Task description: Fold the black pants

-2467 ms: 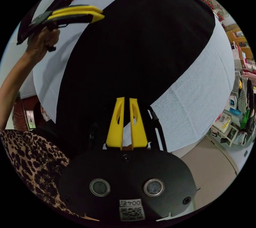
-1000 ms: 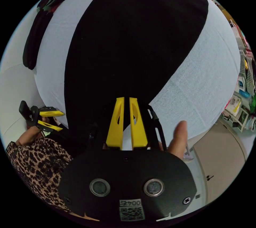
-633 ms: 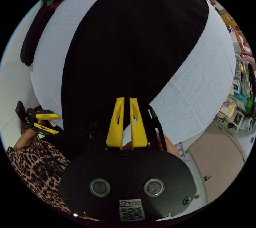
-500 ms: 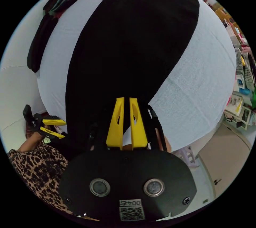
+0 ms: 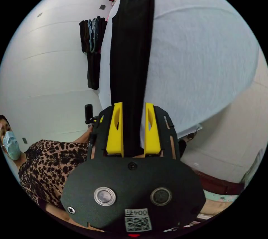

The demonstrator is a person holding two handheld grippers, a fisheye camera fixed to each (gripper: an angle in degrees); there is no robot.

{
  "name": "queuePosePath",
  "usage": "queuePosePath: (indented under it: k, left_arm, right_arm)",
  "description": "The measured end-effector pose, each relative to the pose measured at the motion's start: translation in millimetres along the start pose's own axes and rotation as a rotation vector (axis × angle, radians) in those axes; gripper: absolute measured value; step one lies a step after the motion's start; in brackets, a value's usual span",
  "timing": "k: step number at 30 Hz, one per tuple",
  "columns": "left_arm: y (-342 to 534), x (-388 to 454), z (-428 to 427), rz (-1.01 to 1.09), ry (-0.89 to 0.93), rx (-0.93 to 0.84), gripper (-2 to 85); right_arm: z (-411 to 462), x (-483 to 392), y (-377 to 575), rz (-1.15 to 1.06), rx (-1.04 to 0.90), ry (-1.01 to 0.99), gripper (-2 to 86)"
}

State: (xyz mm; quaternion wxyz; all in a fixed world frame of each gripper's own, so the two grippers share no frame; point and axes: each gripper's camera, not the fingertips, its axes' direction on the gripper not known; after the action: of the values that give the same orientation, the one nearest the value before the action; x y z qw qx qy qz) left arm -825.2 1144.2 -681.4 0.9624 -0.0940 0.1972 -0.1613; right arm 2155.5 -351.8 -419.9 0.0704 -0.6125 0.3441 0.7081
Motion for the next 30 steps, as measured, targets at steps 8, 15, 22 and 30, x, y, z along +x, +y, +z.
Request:
queuePosePath:
  k: [8,15,22,30]
  left_arm:
    - [15,-16,-12,-0.086,0.133,0.064,12.2]
    - [28,-24,-19,-0.118,0.232,0.130,10.9]
    - [23,-15,-22,-0.107,0.260,0.113,10.4]
    - [26,11,-35,-0.093,0.235,0.165,5.7]
  right_arm:
    - [26,83,80,0.052,0.015,-0.150,11.0]
    - [55,129,115,0.041,-0.097,-0.192,10.2]
    - [49,179,133,0.057,-0.018,-0.328,8.0]
    - [47,207,145,0.034,-0.013,-0.395,4.8]
